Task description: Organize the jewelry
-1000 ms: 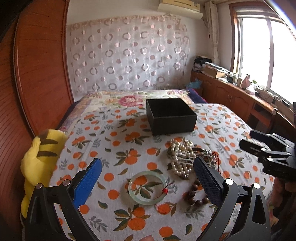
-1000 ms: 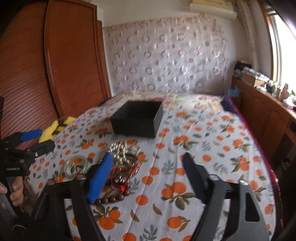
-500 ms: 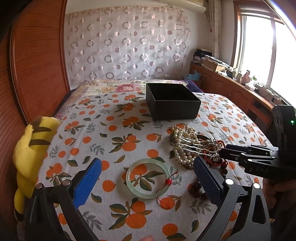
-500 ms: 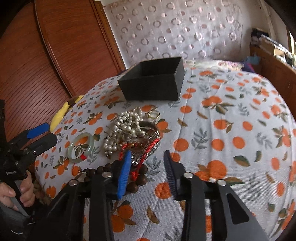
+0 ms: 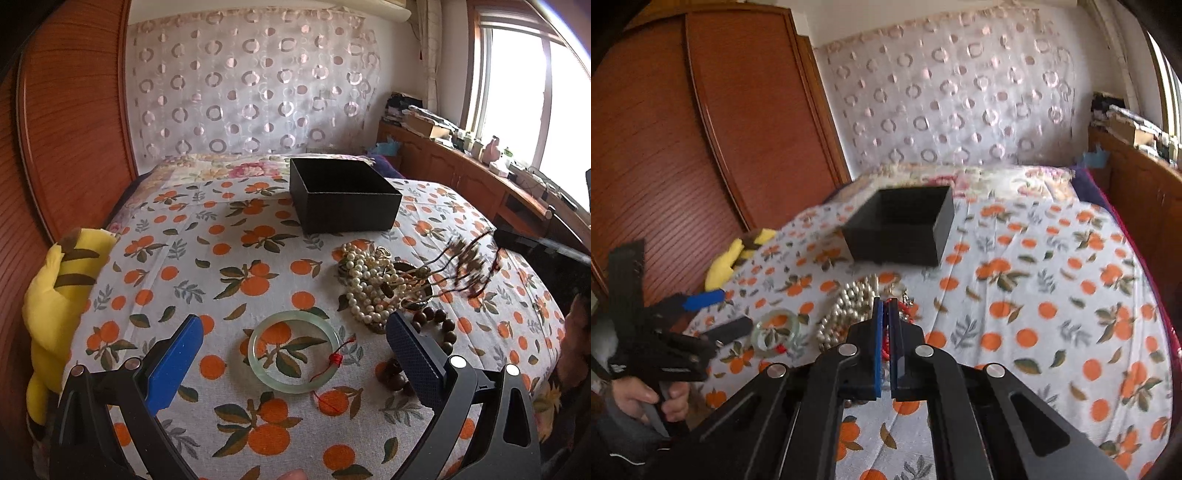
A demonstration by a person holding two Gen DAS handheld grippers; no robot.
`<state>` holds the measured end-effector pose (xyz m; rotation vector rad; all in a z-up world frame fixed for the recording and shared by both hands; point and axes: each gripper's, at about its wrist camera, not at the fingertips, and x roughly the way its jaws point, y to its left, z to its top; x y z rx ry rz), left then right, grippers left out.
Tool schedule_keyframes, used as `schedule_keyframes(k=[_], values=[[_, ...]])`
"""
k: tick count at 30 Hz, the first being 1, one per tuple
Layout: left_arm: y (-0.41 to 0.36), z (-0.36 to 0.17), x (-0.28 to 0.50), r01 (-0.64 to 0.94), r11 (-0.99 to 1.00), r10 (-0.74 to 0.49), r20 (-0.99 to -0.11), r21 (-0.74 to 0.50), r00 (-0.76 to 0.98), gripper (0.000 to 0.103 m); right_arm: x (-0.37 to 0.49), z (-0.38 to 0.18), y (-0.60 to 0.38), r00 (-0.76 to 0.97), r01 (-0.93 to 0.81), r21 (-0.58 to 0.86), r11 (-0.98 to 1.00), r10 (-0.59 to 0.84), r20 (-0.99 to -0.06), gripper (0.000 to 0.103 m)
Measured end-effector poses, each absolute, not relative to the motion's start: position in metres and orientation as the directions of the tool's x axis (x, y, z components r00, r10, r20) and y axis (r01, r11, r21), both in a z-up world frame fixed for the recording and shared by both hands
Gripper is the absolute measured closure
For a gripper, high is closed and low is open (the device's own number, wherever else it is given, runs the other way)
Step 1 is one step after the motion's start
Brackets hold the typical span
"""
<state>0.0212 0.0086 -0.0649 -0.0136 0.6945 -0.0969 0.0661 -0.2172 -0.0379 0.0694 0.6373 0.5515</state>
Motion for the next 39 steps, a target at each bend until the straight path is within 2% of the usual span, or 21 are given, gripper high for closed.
schedule_keyframes(k=[8,14,25,34,39], values=[[0.005,-0.066,0.022,0.086,0.995,-0.095,-0.638,-0.045,0.764,0.007,0.061,-0.008,-0.23,0.723,-0.476,0.183,0.86,0.501,-0.475,0.1],[0.005,-0.065,0.022,0.082,0.995,-0.094,-0.641,-0.048,0.762,0.007,0.061,0.003,-0.226,0.739,-0.484,0.14,0.864,0.489,-0.463,0.1],[0.001,-0.066,0.024,0.117,0.991,-0.13,-0.647,-0.064,0.751,0.007,0.074,-0.04,-0.255,0.741,-0.376,0.108,0.92,0.368,-0.561,0.1],[0.005,-0.096,0.043,0.116,0.993,-0.09,-0.75,-0.018,0.655,0.007,0.073,-0.056,-0.257,0.73,-0.364,0.114,0.924,0.36,-0.581,0.1],[0.01,-0.111,0.056,0.118,0.992,-0.098,-0.785,-0.031,0.612,0.009,0.072,-0.057,-0.25,0.726,-0.381,0.106,0.918,0.368,-0.581,0.1]])
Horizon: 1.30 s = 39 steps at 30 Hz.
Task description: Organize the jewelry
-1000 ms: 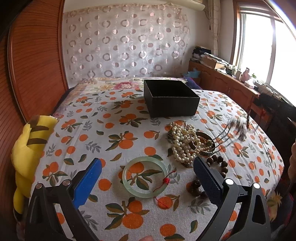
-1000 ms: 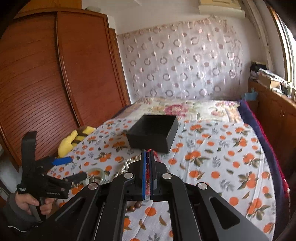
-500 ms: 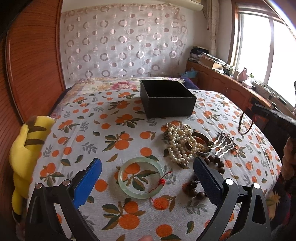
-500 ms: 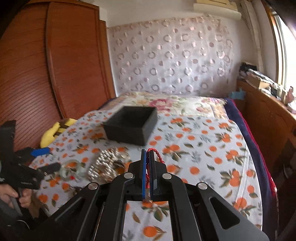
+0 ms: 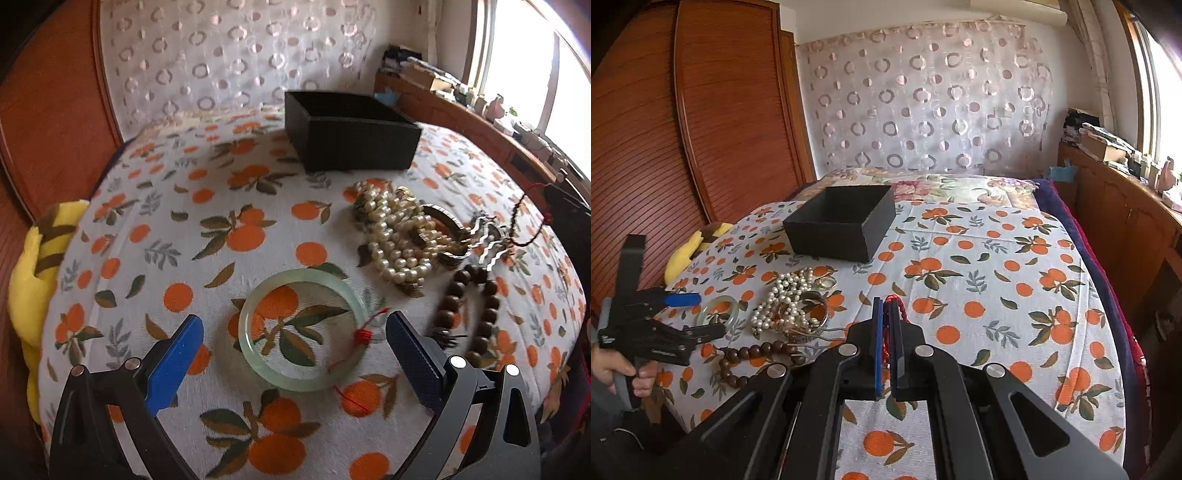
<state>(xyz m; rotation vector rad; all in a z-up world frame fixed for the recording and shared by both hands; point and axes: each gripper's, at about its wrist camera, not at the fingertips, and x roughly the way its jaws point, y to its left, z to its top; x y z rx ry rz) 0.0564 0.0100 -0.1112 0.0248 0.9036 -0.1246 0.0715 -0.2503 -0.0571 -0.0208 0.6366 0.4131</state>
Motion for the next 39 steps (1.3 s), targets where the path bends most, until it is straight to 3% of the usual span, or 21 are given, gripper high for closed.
schedule_keyframes(k=[3,5,30,39], values=[[0.01,-0.112,0.055,0.121,0.993,-0.088,-0.778,-0.016,0.622,0.02,0.072,-0.057,-0.247,0.72,-0.393,0.103,0.914,0.376,-0.584,0.1],[0.008,-0.11,0.053,0.13,0.991,-0.087,-0.771,-0.005,0.632,0.034,0.073,-0.056,-0.244,0.718,-0.399,0.099,0.912,0.378,-0.584,0.1],[0.009,-0.049,0.114,0.134,0.991,-0.109,-0.674,-0.015,0.731,0.034,0.175,-0.009,-0.174,0.694,-0.542,0.038,0.839,0.473,-0.542,0.1],[0.008,-0.036,0.143,0.132,0.991,-0.115,-0.66,-0.024,0.743,0.034,0.223,-0.023,-0.153,0.65,-0.577,0.069,0.814,0.509,-0.564,0.099]])
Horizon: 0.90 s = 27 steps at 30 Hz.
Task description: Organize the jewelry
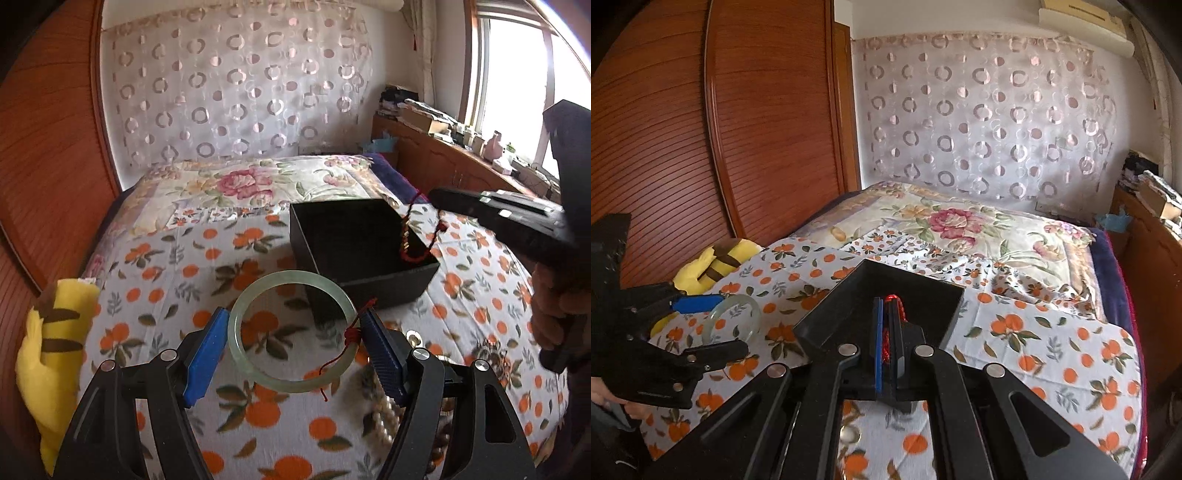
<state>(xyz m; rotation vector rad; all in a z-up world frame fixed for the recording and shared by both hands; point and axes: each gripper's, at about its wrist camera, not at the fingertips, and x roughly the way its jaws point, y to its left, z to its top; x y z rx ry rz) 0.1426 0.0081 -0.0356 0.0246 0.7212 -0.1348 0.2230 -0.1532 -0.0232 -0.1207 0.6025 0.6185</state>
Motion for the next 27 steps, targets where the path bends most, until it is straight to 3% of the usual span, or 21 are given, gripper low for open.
schedule_keyframes(k=[6,9,27], values=[[0.001,-0.031,0.166,0.138,0.99,-0.116,-0.659,-0.019,0.743,0.034,0.24,-0.042,-0.148,0.619,-0.591,0.056,0.804,0.498,-0.608,0.097],[-0.004,-0.027,0.176,0.15,0.988,-0.127,-0.654,-0.021,0.746,0.034,0.242,-0.047,-0.154,0.603,-0.592,0.079,0.802,0.506,-0.617,0.064],[-0.057,-0.039,0.243,0.24,0.97,-0.149,-0.694,0.035,0.705,0.034,0.223,-0.057,-0.237,0.665,-0.468,0.116,0.876,0.436,-0.606,0.064]])
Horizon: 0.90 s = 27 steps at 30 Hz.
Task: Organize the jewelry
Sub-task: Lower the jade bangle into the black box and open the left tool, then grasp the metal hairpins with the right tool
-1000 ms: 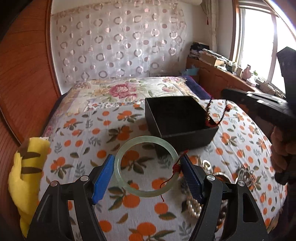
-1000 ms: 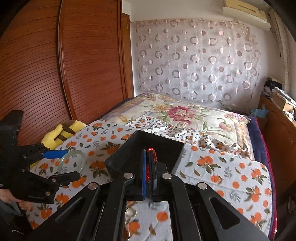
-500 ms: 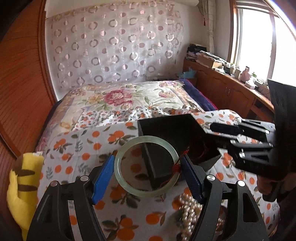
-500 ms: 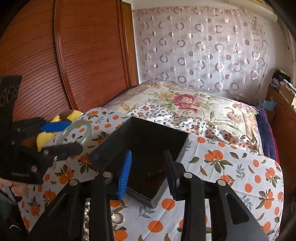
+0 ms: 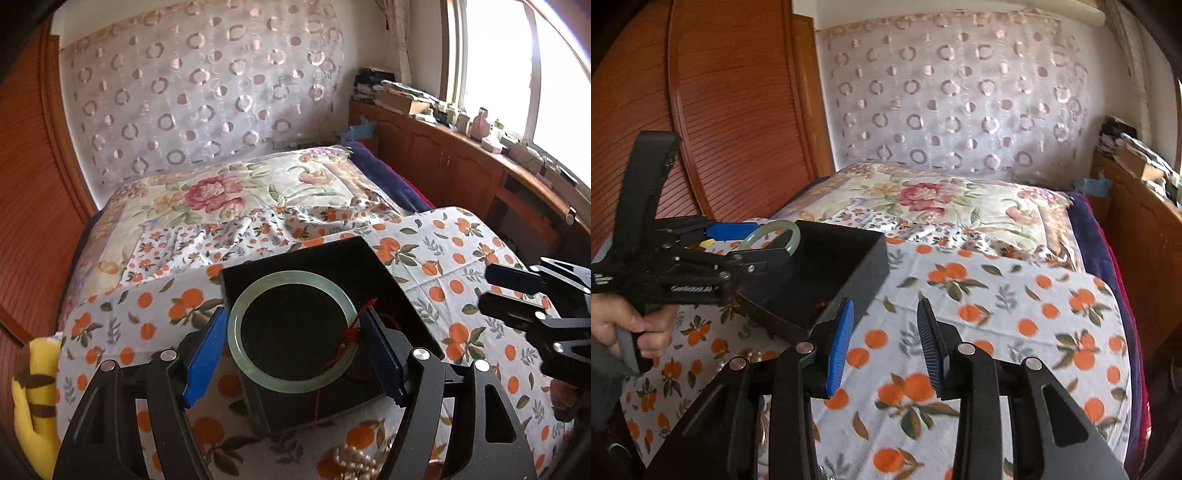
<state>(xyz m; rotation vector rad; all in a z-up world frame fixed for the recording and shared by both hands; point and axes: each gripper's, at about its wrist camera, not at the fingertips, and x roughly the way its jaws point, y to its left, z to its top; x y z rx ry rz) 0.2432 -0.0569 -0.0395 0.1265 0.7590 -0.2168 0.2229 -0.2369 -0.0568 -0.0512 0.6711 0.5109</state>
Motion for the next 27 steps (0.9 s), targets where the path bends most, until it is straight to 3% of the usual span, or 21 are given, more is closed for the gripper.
schedule_keyframes(k=[14,27], values=[[-0.068,-0.045,0.254,0.244,0.968,-0.132,-0.704,0.06,0.698,0.029,0.211,-0.061,-0.254,0.673,-0.44,0.135,0.888,0.425,-0.605,0.064],[-0.046,-0.046,0.17,0.234,0.972,-0.181,-0.692,-0.018,0.699,0.029,0.159,-0.078,-0.262,0.635,-0.428,0.141,0.893,0.408,-0.656,0.065]])
